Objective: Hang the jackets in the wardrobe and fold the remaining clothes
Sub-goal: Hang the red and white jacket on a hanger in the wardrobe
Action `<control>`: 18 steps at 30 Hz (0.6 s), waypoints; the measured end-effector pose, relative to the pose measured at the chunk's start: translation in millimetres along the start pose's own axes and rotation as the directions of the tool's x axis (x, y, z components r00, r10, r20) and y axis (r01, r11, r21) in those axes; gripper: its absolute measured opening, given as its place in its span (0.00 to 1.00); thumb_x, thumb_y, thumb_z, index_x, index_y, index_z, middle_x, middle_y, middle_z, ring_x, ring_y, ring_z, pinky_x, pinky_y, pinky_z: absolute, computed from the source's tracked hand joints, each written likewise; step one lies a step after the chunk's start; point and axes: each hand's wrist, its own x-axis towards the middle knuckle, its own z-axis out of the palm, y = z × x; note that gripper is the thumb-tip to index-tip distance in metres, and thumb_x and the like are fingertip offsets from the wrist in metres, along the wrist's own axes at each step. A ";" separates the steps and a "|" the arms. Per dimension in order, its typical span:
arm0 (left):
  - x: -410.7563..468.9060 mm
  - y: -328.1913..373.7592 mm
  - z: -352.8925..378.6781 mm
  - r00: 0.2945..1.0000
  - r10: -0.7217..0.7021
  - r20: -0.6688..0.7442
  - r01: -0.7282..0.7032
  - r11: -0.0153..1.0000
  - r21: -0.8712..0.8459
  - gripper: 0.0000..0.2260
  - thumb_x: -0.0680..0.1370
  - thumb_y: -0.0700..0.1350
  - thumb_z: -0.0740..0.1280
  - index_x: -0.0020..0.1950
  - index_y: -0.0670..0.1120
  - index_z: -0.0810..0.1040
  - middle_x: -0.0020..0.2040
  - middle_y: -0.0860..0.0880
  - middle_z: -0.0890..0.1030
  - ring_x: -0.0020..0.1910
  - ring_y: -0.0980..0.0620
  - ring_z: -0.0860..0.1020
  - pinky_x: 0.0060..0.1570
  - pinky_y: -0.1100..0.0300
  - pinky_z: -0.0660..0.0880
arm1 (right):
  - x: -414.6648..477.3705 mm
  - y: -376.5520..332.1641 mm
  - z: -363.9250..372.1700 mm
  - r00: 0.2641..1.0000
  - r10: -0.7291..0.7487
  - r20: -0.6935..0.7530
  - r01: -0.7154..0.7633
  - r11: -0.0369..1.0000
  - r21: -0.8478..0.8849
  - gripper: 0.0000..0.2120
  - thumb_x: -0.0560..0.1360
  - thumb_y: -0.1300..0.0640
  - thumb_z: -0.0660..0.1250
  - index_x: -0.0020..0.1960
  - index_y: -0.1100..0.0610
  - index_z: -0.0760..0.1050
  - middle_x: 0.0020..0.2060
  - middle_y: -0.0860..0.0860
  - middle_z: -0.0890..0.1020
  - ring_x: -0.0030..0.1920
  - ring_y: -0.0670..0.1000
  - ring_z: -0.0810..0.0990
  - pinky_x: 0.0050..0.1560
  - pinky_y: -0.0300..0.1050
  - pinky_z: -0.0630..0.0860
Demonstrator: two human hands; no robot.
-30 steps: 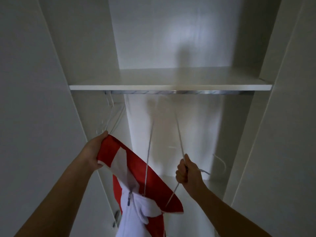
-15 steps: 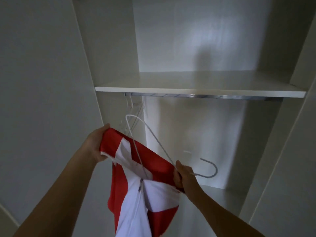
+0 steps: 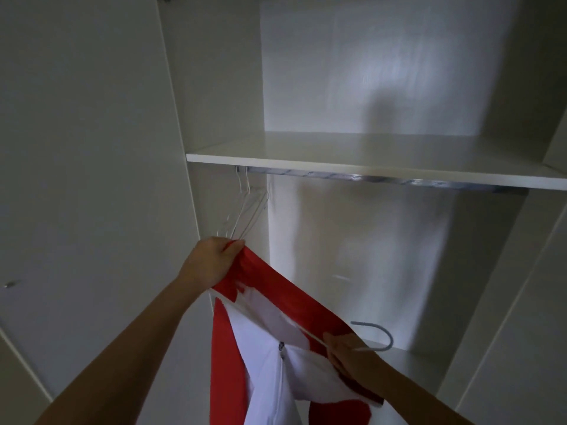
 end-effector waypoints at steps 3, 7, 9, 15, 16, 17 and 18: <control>-4.8 19.1 17.9 0.974 0.224 -0.018 -0.217 0.961 0.173 0.21 0.81 0.53 0.58 0.29 0.46 0.70 0.28 0.50 0.73 0.28 0.52 0.72 0.31 0.61 0.63 | -1.6 -10.5 -1.2 0.999 0.040 0.027 -0.035 0.985 -0.169 0.21 0.81 0.47 0.58 0.31 0.53 0.70 0.21 0.45 0.72 0.24 0.42 0.70 0.32 0.35 0.67; -8.6 33.2 33.1 0.948 0.307 0.081 -0.316 0.937 0.150 0.21 0.81 0.54 0.57 0.35 0.44 0.76 0.30 0.46 0.77 0.28 0.52 0.74 0.30 0.68 0.63 | 2.3 -55.2 -23.2 0.995 0.017 -0.097 -0.026 0.996 -0.085 0.19 0.78 0.52 0.65 0.29 0.55 0.72 0.18 0.45 0.72 0.21 0.41 0.70 0.26 0.33 0.66; -15.5 34.5 42.0 0.926 0.327 0.188 -0.344 0.937 0.061 0.18 0.81 0.53 0.58 0.37 0.46 0.78 0.31 0.48 0.79 0.29 0.54 0.76 0.31 0.70 0.65 | 3.1 -78.3 -41.7 0.997 0.000 -0.074 -0.009 0.993 -0.119 0.10 0.76 0.57 0.67 0.36 0.56 0.76 0.23 0.46 0.74 0.25 0.44 0.71 0.25 0.33 0.66; -2.2 33.0 67.6 0.934 0.259 0.246 -0.232 0.963 -0.135 0.09 0.82 0.48 0.59 0.43 0.52 0.74 0.36 0.54 0.77 0.36 0.56 0.78 0.34 0.70 0.68 | -0.8 -87.2 -81.2 0.965 -0.134 -0.227 0.086 0.974 -0.212 0.13 0.80 0.59 0.61 0.37 0.52 0.73 0.30 0.48 0.78 0.27 0.40 0.75 0.33 0.31 0.71; 8.0 30.8 72.8 0.942 0.258 0.214 -0.247 0.966 -0.078 0.05 0.81 0.48 0.60 0.46 0.51 0.73 0.40 0.54 0.77 0.41 0.53 0.78 0.36 0.69 0.68 | 0.5 -87.6 -86.9 0.956 -0.140 -0.259 0.082 0.971 -0.223 0.14 0.80 0.59 0.61 0.36 0.52 0.73 0.29 0.48 0.79 0.27 0.39 0.76 0.33 0.30 0.71; 18.8 30.0 79.2 0.935 0.288 0.206 -0.285 0.957 -0.044 0.02 0.79 0.48 0.62 0.50 0.51 0.73 0.45 0.55 0.76 0.45 0.53 0.77 0.41 0.67 0.69 | 2.8 -88.8 -92.5 0.951 -0.139 -0.277 0.077 0.972 -0.223 0.13 0.80 0.59 0.62 0.36 0.53 0.74 0.29 0.48 0.79 0.27 0.39 0.76 0.33 0.30 0.71; 29.3 31.2 88.2 0.916 0.336 0.218 -0.339 0.940 -0.026 0.07 0.78 0.49 0.64 0.56 0.51 0.73 0.50 0.57 0.74 0.50 0.55 0.75 0.46 0.66 0.69 | 6.3 -90.3 -98.1 0.948 -0.135 -0.289 0.073 0.973 -0.217 0.13 0.80 0.59 0.62 0.36 0.53 0.74 0.29 0.48 0.80 0.27 0.40 0.77 0.34 0.32 0.72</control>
